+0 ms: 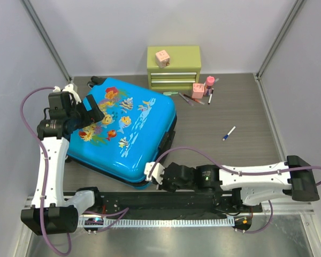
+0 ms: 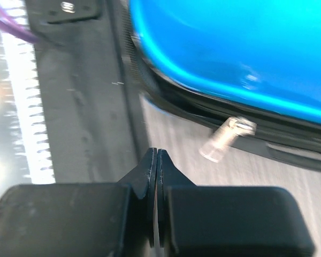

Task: Pack the luggage
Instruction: Zip the luggage at the center of the board.

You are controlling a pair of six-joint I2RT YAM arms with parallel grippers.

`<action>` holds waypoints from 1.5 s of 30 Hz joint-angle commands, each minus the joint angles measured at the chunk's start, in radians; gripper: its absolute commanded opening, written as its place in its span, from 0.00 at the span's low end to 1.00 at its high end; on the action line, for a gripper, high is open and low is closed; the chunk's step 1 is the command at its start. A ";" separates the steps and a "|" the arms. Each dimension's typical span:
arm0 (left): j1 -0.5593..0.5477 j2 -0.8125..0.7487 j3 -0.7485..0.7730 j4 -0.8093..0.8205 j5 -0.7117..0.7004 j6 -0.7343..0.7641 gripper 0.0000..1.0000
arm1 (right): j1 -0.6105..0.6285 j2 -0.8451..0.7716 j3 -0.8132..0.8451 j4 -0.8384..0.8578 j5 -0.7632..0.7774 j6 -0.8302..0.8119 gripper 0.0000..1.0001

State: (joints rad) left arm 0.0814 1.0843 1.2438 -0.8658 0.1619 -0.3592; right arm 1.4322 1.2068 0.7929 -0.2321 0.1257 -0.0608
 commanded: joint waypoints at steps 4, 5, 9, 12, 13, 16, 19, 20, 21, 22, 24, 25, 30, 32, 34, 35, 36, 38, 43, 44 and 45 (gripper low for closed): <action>0.000 0.023 -0.023 -0.056 0.019 0.002 1.00 | 0.073 0.037 0.074 0.068 -0.017 0.055 0.02; 0.000 0.023 -0.020 -0.058 0.019 0.002 1.00 | 0.077 0.039 0.080 0.060 0.036 0.059 0.02; 0.000 0.017 -0.010 -0.068 0.014 0.009 1.00 | 0.059 0.060 0.153 -0.059 0.241 0.206 0.24; 0.000 0.016 -0.015 -0.068 0.019 0.005 1.00 | 0.047 0.091 0.219 -0.171 0.314 0.204 0.47; 0.001 0.014 -0.018 -0.067 0.024 0.003 1.00 | 0.047 0.089 0.218 -0.171 0.331 0.187 0.54; 0.000 0.012 -0.020 -0.065 0.033 0.002 1.00 | 0.034 0.091 0.207 -0.159 0.385 0.161 0.69; 0.000 0.006 -0.015 -0.073 0.031 0.008 1.00 | 0.030 0.106 0.216 -0.182 0.416 0.145 0.75; 0.000 0.005 -0.017 -0.073 0.027 0.008 1.00 | 0.030 0.112 0.219 -0.184 0.405 0.135 0.75; 0.000 0.002 -0.020 -0.072 0.028 0.008 1.00 | 0.028 0.123 0.220 -0.185 0.376 0.131 0.75; 0.000 -0.006 -0.021 -0.072 0.027 0.008 1.00 | 0.030 0.140 0.220 -0.187 0.365 0.125 0.76; 0.000 -0.007 -0.024 -0.073 0.024 0.008 1.00 | 0.030 0.158 0.220 -0.188 0.367 0.119 0.76; 0.000 -0.007 -0.024 -0.076 0.021 0.011 1.00 | 0.028 0.166 0.221 -0.188 0.368 0.115 0.76; 0.000 -0.011 -0.027 -0.076 0.021 0.009 1.00 | 0.025 0.217 0.238 -0.164 0.397 0.085 0.75; 0.000 -0.009 -0.026 -0.076 0.022 0.011 1.00 | 0.023 0.240 0.249 -0.162 0.434 0.085 0.74; 0.000 -0.011 -0.026 -0.076 0.021 0.009 1.00 | 0.022 0.249 0.255 -0.154 0.443 0.084 0.71; 0.000 -0.011 -0.026 -0.075 0.021 0.011 1.00 | 0.020 0.252 0.258 -0.151 0.448 0.085 0.70; 0.000 -0.011 -0.027 -0.076 0.022 0.011 1.00 | 0.020 0.254 0.259 -0.144 0.448 0.088 0.68; 0.000 -0.012 -0.030 -0.076 0.021 0.011 1.00 | 0.020 0.252 0.261 -0.136 0.459 0.095 0.64; 0.000 -0.020 -0.037 -0.073 0.016 0.012 1.00 | 0.013 0.254 0.253 -0.130 0.457 0.110 0.45; 0.000 -0.020 -0.037 -0.075 0.016 0.012 1.00 | 0.011 0.251 0.249 -0.128 0.454 0.113 0.39; 0.000 -0.021 -0.037 -0.075 0.016 0.012 1.00 | 0.010 0.247 0.246 -0.130 0.442 0.116 0.27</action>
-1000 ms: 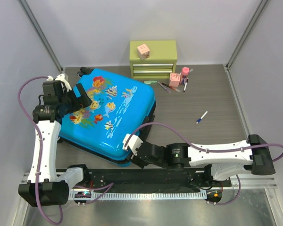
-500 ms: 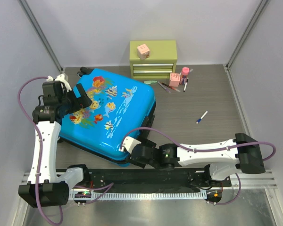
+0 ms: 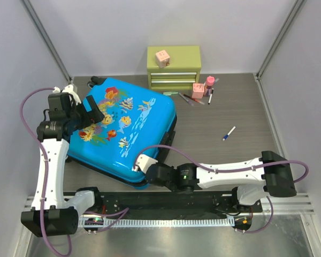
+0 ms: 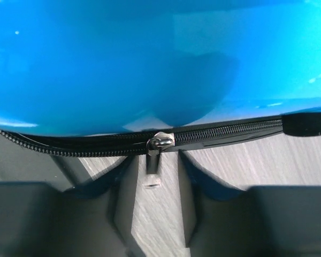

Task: Pack the luggage
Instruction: Zip the luggage at the center of the board.

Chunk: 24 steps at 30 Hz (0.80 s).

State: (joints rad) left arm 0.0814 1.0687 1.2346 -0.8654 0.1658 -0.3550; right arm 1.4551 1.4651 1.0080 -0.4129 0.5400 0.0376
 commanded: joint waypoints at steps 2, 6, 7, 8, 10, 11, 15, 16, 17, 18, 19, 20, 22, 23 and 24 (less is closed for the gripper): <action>0.000 -0.004 -0.027 -0.075 0.012 0.008 1.00 | -0.012 -0.031 0.024 0.051 0.006 0.012 0.16; 0.000 -0.003 -0.032 -0.073 0.011 0.005 1.00 | -0.012 -0.083 -0.014 0.077 -0.096 -0.011 0.02; 0.001 -0.001 -0.032 -0.073 0.011 0.005 1.00 | -0.012 -0.097 -0.023 0.083 -0.116 -0.018 0.01; 0.000 -0.001 -0.032 -0.073 0.012 0.004 1.00 | -0.012 -0.120 -0.040 0.089 -0.138 -0.024 0.01; 0.000 -0.001 -0.026 -0.076 0.011 0.004 1.00 | -0.007 -0.140 -0.046 0.095 -0.193 -0.028 0.01; 0.000 -0.001 -0.021 -0.078 0.011 0.002 1.00 | -0.004 -0.156 -0.051 0.092 -0.207 -0.030 0.01; 0.000 0.005 0.014 -0.092 0.011 -0.007 1.00 | 0.014 -0.166 -0.036 0.076 -0.262 -0.019 0.02; -0.002 0.008 0.019 -0.093 0.009 -0.010 1.00 | 0.020 -0.161 -0.028 0.066 -0.268 -0.015 0.01; 0.000 0.008 0.025 -0.098 0.008 -0.018 1.00 | 0.033 -0.155 -0.010 0.057 -0.279 -0.012 0.01; 0.000 0.013 0.031 -0.101 0.008 -0.022 1.00 | 0.039 -0.135 0.003 0.039 -0.284 -0.004 0.02; 0.000 0.013 0.040 -0.103 0.006 -0.027 1.00 | 0.047 -0.126 0.015 0.030 -0.288 -0.001 0.01; 0.000 0.016 0.043 -0.106 0.005 -0.039 1.00 | 0.054 -0.114 0.036 0.025 -0.288 0.007 0.02; 0.000 0.016 0.049 -0.104 -0.011 -0.055 1.00 | 0.071 -0.089 0.055 0.017 -0.290 0.031 0.01; 0.000 0.014 0.052 -0.101 -0.012 -0.073 1.00 | 0.074 -0.081 0.073 0.011 -0.293 0.041 0.01; -0.002 0.007 0.048 -0.098 -0.014 -0.085 1.00 | 0.085 -0.074 0.081 0.006 -0.288 0.050 0.01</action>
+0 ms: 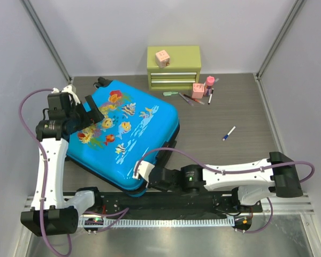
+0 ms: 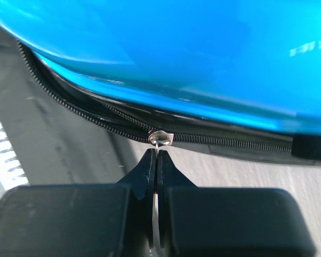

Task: Pack the luggage
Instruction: Zip the luggage at the center of the board.

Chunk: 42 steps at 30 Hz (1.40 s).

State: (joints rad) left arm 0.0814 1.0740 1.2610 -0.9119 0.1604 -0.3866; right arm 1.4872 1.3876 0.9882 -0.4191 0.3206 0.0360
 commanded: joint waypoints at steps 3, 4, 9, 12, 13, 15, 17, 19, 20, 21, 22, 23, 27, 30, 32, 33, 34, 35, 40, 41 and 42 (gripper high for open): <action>0.000 -0.023 -0.001 -0.009 -0.004 -0.119 1.00 | 0.067 0.027 0.145 -0.010 -0.072 0.082 0.01; 0.000 -0.049 -0.011 0.008 -0.001 -0.136 1.00 | 0.068 0.034 0.156 -0.017 -0.072 0.090 0.01; 0.000 -0.111 -0.078 0.114 0.021 -0.241 1.00 | 0.081 0.045 0.207 -0.052 -0.078 0.148 0.01; 0.000 -0.121 -0.101 0.143 0.045 -0.276 1.00 | 0.088 0.051 0.221 -0.067 -0.071 0.200 0.01; 0.000 -0.121 -0.106 0.153 0.053 -0.287 1.00 | 0.088 0.053 0.221 -0.073 -0.048 0.218 0.01; 0.001 -0.123 -0.114 0.160 0.057 -0.291 1.00 | 0.088 0.057 0.214 -0.078 -0.028 0.261 0.01; -0.002 -0.120 -0.115 0.176 0.062 -0.298 1.00 | 0.084 0.062 0.205 -0.079 0.003 0.283 0.01; -0.002 -0.112 -0.106 0.188 0.071 -0.296 1.00 | 0.064 0.062 0.195 -0.081 0.011 0.317 0.01; -0.005 -0.099 -0.089 0.188 0.077 -0.291 1.00 | 0.036 0.060 0.191 -0.081 0.011 0.324 0.01; -0.002 -0.092 -0.080 0.188 0.080 -0.285 1.00 | 0.016 0.051 0.182 -0.081 0.012 0.331 0.01; -0.003 -0.085 -0.071 0.188 0.086 -0.279 1.00 | -0.004 0.047 0.178 -0.076 0.012 0.329 0.01; -0.003 -0.077 -0.051 0.188 0.093 -0.268 1.00 | -0.051 0.044 0.175 -0.075 0.012 0.326 0.01; -0.003 -0.039 -0.014 0.153 0.105 -0.232 1.00 | -0.171 0.022 0.150 -0.061 0.006 0.291 0.01; -0.002 -0.039 -0.009 0.130 0.103 -0.204 1.00 | -0.252 0.014 0.138 -0.047 0.006 0.254 0.01; -0.003 -0.042 -0.015 0.122 0.108 -0.196 1.00 | -0.278 0.014 0.133 -0.029 -0.008 0.229 0.01; -0.003 -0.042 -0.017 0.113 0.111 -0.186 1.00 | -0.295 0.016 0.126 -0.021 -0.017 0.223 0.01; -0.002 -0.039 -0.017 0.107 0.119 -0.181 1.00 | -0.300 0.016 0.121 -0.008 -0.021 0.219 0.01; -0.002 -0.039 -0.015 0.099 0.126 -0.176 1.00 | -0.304 0.024 0.118 -0.004 -0.022 0.209 0.01; -0.003 -0.045 -0.031 0.082 0.129 -0.141 1.00 | -0.346 0.047 0.081 0.054 -0.049 0.194 0.01; -0.003 -0.046 -0.032 0.085 0.149 -0.137 1.00 | -0.353 0.057 0.078 0.063 -0.051 0.183 0.01; -0.003 -0.046 -0.029 0.087 0.159 -0.133 1.00 | -0.363 0.063 0.079 0.071 -0.051 0.177 0.01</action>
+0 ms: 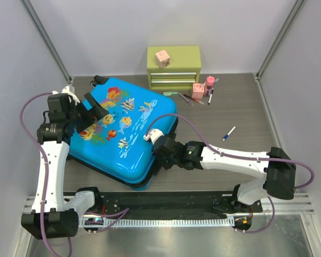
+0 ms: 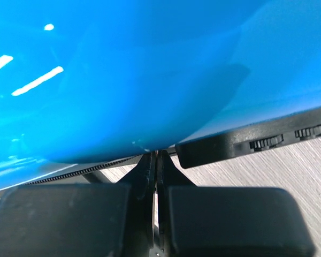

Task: Pack the luggage
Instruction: Zip the luggage at the center of the board.

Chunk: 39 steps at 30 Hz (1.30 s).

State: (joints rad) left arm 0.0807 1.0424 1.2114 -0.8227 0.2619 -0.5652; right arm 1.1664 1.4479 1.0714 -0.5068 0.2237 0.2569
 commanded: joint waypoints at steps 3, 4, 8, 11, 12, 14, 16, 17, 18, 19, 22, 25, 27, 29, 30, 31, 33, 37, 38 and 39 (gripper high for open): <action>-0.001 0.001 0.037 -0.006 0.083 0.063 0.99 | -0.091 0.031 0.012 0.183 0.037 -0.079 0.01; -0.001 0.001 0.049 -0.006 0.088 0.074 1.00 | -0.106 0.035 0.016 0.201 0.032 -0.088 0.01; -0.002 0.021 0.086 -0.024 0.103 0.094 1.00 | -0.186 0.086 0.070 0.237 0.000 -0.139 0.01; -0.002 0.025 0.102 -0.052 0.105 0.117 1.00 | -0.243 0.149 0.154 0.254 -0.015 -0.182 0.01; -0.002 0.027 0.106 -0.062 0.105 0.123 1.00 | -0.255 0.188 0.172 0.260 -0.023 -0.202 0.01; -0.002 0.022 0.106 -0.082 0.106 0.143 1.00 | -0.275 0.227 0.228 0.263 -0.036 -0.220 0.01; -0.002 0.002 0.097 -0.087 0.118 0.156 1.00 | -0.297 0.279 0.258 0.266 -0.044 -0.243 0.01; -0.004 -0.007 0.091 -0.085 0.134 0.168 1.00 | -0.303 0.292 0.283 0.269 -0.052 -0.251 0.01; -0.015 -0.024 0.077 -0.084 0.151 0.177 1.00 | -0.315 0.304 0.292 0.269 -0.058 -0.252 0.01; -0.021 -0.033 0.068 -0.079 0.213 0.186 1.00 | -0.321 0.325 0.301 0.272 -0.063 -0.274 0.01; -0.055 -0.077 0.022 -0.069 0.342 0.243 1.00 | -0.332 0.345 0.315 0.283 -0.070 -0.300 0.01; -0.091 -0.114 -0.016 -0.075 0.434 0.295 1.00 | -0.340 0.345 0.312 0.283 -0.075 -0.317 0.01; -0.130 -0.123 -0.044 -0.069 0.551 0.301 1.00 | -0.343 0.344 0.306 0.283 -0.080 -0.321 0.01; -0.162 -0.128 -0.058 -0.091 0.538 0.306 1.00 | -0.346 0.338 0.303 0.283 -0.081 -0.320 0.01; -0.194 -0.128 -0.059 -0.113 0.512 0.332 1.00 | -0.346 0.338 0.305 0.286 -0.081 -0.318 0.01; -0.212 -0.133 -0.064 -0.143 0.467 0.337 1.00 | -0.347 0.338 0.303 0.286 -0.083 -0.315 0.01; -0.260 -0.134 -0.090 -0.158 0.378 0.337 1.00 | -0.347 0.333 0.303 0.292 -0.087 -0.302 0.01; -0.306 -0.119 -0.137 -0.176 0.304 0.315 1.00 | -0.347 0.333 0.302 0.301 -0.106 -0.280 0.01; -0.318 -0.114 -0.157 -0.171 0.297 0.312 1.00 | -0.349 0.332 0.302 0.301 -0.107 -0.278 0.01; -0.325 -0.111 -0.168 -0.162 0.284 0.304 1.00 | -0.347 0.325 0.299 0.301 -0.107 -0.278 0.01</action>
State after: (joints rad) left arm -0.2150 0.9226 1.0817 -0.9684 0.6144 -0.2539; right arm 0.8223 1.7889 1.3518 -0.2848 0.1349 -0.0429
